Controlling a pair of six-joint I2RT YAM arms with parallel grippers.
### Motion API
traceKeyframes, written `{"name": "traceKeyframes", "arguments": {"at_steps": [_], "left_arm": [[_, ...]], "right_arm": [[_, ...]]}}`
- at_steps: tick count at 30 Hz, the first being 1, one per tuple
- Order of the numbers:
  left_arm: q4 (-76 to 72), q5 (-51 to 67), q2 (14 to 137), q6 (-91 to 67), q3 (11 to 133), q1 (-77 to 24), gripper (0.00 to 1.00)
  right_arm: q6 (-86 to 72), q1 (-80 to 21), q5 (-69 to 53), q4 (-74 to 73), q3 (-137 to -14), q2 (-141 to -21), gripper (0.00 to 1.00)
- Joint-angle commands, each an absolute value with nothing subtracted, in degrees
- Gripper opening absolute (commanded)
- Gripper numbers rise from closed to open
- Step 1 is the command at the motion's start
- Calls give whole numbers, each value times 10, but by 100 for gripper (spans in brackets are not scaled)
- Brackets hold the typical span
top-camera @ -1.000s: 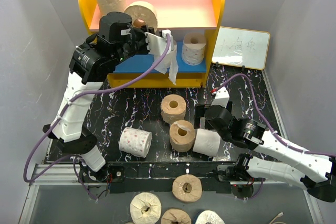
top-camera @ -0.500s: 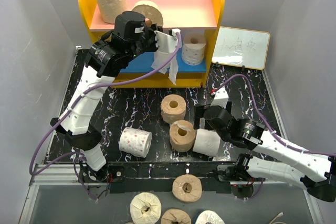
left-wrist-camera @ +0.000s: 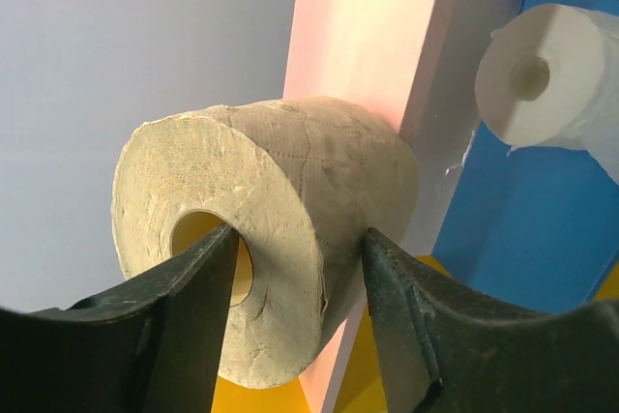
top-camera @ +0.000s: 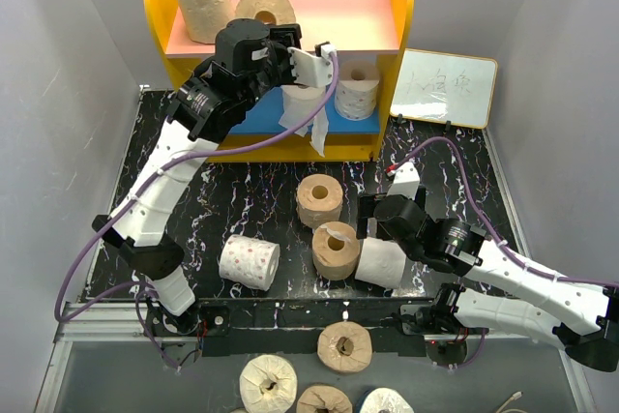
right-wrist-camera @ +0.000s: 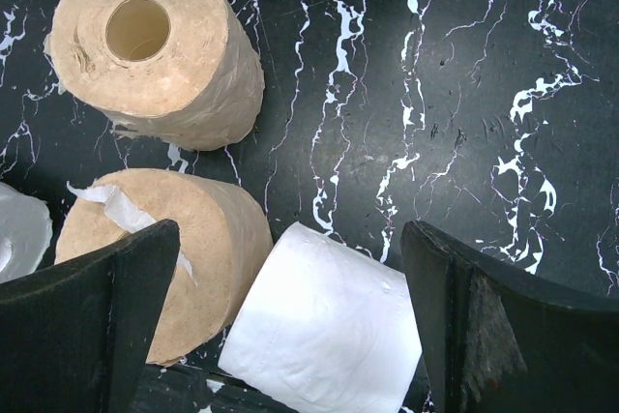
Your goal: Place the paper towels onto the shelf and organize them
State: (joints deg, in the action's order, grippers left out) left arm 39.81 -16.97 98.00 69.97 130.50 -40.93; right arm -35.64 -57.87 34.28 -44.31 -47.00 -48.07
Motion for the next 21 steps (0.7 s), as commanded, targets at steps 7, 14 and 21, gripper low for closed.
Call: {"name": "traceKeyframes", "arguments": {"at_steps": [7, 14, 21], "left_arm": [[249, -187, 945, 730, 1259, -381, 84], [143, -183, 939, 778, 1208, -359, 99], [-78, -184, 914, 748, 1145, -353, 99]], "right_arm": [[-354, -580, 350, -416, -475, -479, 98], [-354, -580, 351, -417, -475, -484, 98], [-354, -580, 351, -417, -475, -481, 98]]}}
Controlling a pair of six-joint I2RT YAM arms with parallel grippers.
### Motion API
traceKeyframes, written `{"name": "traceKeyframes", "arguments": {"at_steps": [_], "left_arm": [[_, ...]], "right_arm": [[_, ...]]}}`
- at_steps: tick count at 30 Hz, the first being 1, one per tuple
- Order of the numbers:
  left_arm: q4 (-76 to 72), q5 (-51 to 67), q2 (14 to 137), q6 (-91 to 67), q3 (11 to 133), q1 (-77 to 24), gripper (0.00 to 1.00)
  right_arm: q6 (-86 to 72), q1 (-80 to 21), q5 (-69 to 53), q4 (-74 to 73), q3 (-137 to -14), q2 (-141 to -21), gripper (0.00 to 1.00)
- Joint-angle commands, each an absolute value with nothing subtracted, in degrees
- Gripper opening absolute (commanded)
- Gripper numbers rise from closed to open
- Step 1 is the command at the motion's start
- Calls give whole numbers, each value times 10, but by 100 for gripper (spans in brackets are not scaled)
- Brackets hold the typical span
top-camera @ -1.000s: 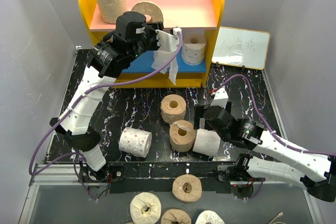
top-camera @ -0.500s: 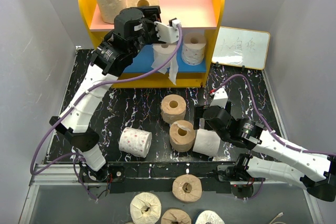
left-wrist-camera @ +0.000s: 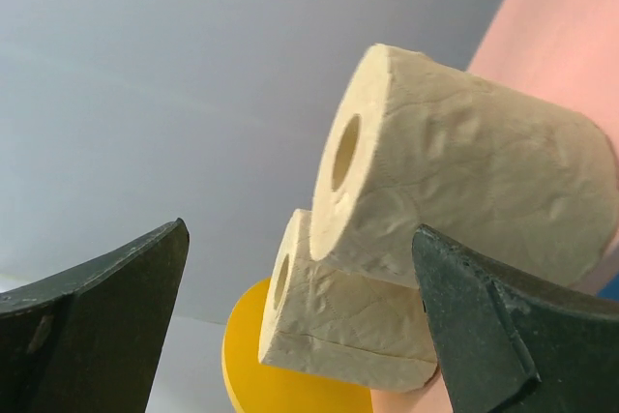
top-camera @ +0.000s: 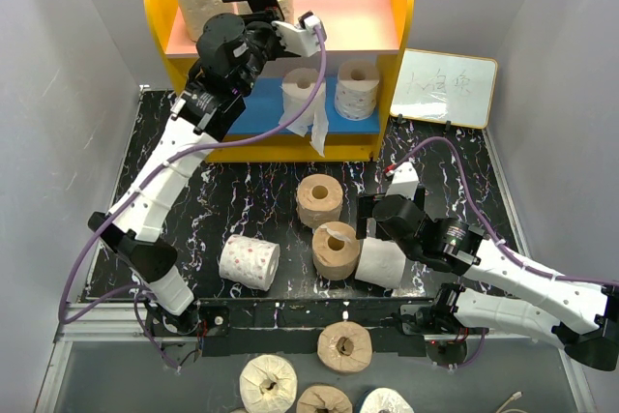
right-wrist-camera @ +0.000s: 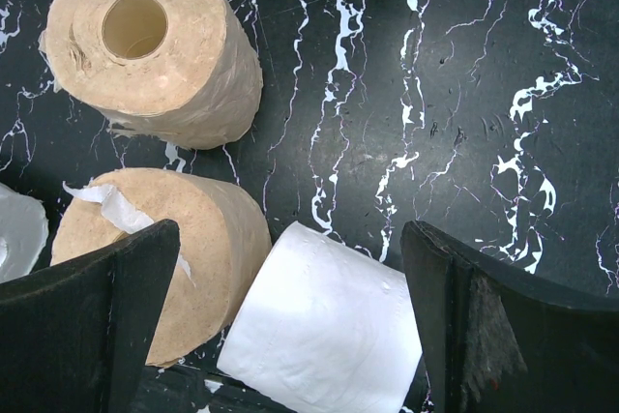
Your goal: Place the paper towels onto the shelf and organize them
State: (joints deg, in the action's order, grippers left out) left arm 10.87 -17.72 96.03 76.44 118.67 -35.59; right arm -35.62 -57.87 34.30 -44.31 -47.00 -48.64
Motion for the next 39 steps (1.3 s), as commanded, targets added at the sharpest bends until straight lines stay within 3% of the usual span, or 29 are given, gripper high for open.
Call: {"name": "traceKeyframes", "arguments": {"at_steps": [1, 4, 11, 12, 15, 17, 21, 25, 33, 39], "left_arm": [[-120, -183, 905, 736, 1130, -353, 99], [-139, -199, 890, 684, 1141, -353, 99], [60, -244, 868, 577, 1221, -353, 99], [119, -215, 857, 557, 1222, -353, 99], [372, 20, 809, 568, 1205, -354, 99], [435, 53, 792, 584, 1153, -381, 99], [479, -30, 831, 519, 1085, -421, 99], [452, -36, 790, 534, 925, -483, 99], [341, 121, 698, 619, 684, -502, 99], [365, 224, 718, 691, 636, -509, 89]], "right_arm": [[-354, -580, 351, -417, -474, -480, 98], [-354, -580, 349, -416, -475, -472, 98], [-352, -580, 351, -407, -469, -435, 98], [-352, -580, 352, -406, -468, -433, 98], [-352, -580, 351, -406, -469, -437, 98], [-351, -580, 351, -408, -470, -443, 98], [-354, -580, 355, -412, -472, -444, 98], [-361, -580, 366, -415, -472, -426, 98], [-369, -580, 376, -414, -468, -399, 98], [-372, -580, 380, -418, -470, -410, 98]]}}
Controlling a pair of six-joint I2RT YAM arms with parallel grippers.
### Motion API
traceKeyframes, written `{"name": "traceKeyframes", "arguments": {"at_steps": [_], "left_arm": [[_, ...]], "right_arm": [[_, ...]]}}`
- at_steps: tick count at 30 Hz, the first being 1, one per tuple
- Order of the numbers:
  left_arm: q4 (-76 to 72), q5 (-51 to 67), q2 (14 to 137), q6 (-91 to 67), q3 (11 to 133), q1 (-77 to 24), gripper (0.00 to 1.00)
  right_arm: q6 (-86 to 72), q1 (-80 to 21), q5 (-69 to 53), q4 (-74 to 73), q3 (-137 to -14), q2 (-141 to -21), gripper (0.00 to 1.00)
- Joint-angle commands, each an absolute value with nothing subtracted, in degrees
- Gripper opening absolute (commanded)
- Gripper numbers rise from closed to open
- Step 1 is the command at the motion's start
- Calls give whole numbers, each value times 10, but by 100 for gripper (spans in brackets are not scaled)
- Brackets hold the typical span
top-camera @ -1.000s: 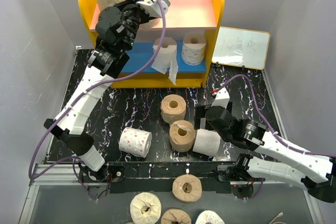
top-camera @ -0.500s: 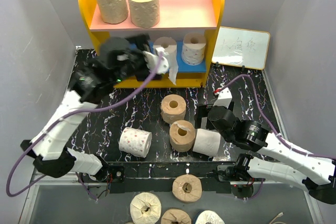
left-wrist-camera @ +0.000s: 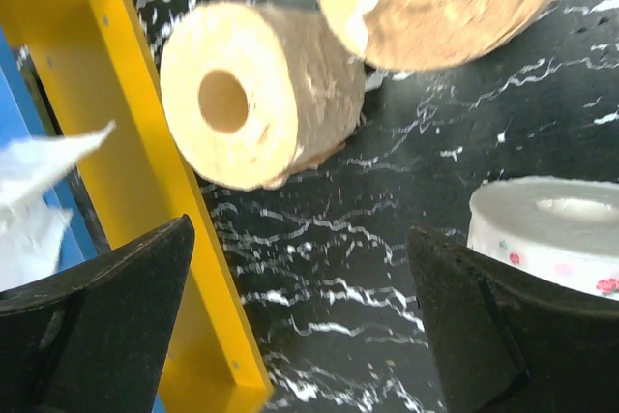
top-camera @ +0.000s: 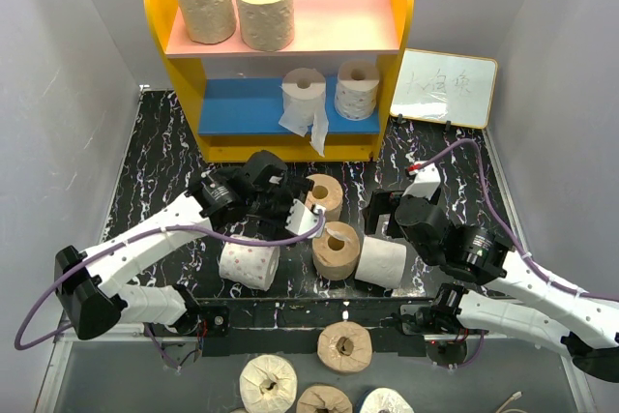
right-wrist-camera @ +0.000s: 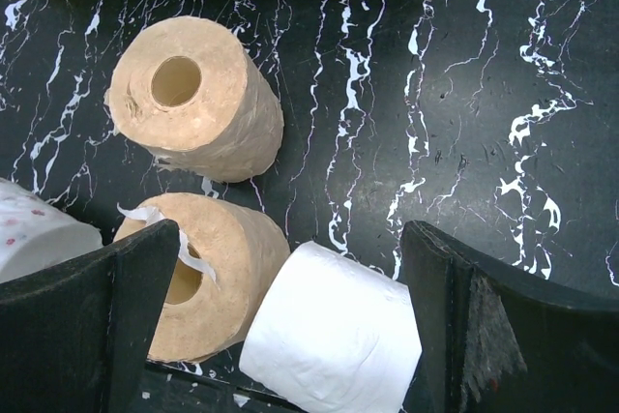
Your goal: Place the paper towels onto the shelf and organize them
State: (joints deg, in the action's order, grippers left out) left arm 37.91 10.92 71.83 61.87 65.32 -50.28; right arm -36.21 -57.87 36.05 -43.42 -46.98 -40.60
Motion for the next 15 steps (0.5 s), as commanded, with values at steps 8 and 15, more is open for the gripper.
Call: {"name": "traceKeyframes", "arguments": {"at_steps": [8, 15], "left_arm": [[416, 308, 767, 828, 612, -509, 79], [382, 286, 806, 843, 618, -509, 78]], "right_arm": [[-374, -580, 382, -423, -472, -423, 98], [-373, -580, 381, -422, -471, -409, 98]]}}
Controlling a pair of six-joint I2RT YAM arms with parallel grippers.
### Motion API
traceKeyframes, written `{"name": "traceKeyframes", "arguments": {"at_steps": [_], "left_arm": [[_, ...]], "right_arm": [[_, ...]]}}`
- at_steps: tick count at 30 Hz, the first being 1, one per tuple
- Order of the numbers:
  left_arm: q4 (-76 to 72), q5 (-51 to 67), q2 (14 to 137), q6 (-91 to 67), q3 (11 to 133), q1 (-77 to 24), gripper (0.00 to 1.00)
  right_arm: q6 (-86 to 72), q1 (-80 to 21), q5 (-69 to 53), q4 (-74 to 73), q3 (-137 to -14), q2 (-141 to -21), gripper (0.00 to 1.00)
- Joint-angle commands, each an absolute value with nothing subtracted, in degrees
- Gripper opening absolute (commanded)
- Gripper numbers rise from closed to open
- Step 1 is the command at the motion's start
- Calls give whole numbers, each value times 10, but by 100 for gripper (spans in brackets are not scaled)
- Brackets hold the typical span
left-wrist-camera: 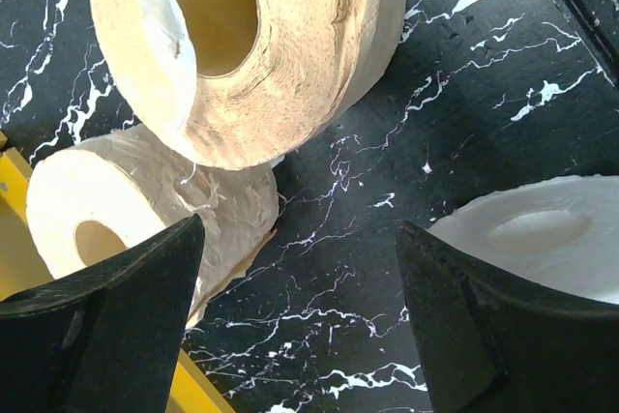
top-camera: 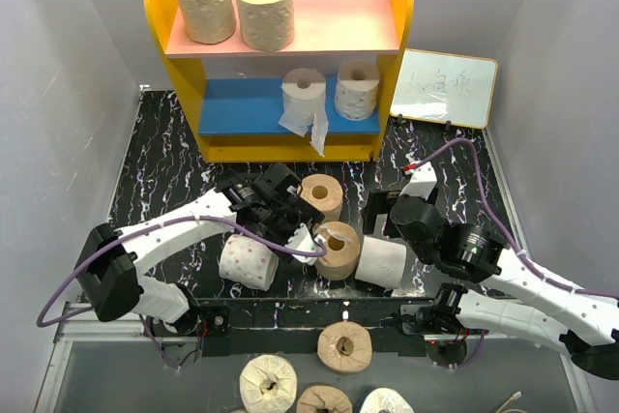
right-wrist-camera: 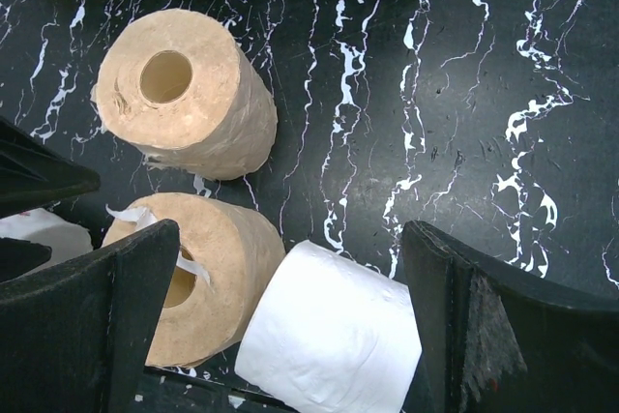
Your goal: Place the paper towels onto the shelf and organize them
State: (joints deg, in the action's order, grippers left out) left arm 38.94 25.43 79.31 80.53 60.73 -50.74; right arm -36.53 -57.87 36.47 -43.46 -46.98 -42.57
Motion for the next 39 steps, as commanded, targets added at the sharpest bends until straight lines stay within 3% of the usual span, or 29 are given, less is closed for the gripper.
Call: {"name": "traceKeyframes", "arguments": {"at_steps": [1, 19, 27, 39], "left_arm": [[376, 281, 811, 842, 622, -509, 79], [253, 202, 876, 669, 675, -503, 87], [263, 165, 904, 646, 688, -502, 78], [248, 141, 925, 613, 700, -503, 75]], "right_arm": [[-373, -580, 381, -421, -470, -406, 98], [-371, -579, 371, -416, -468, -393, 99], [-369, -580, 370, -412, -467, -390, 98], [-360, -580, 366, -406, -465, -398, 98]]}}
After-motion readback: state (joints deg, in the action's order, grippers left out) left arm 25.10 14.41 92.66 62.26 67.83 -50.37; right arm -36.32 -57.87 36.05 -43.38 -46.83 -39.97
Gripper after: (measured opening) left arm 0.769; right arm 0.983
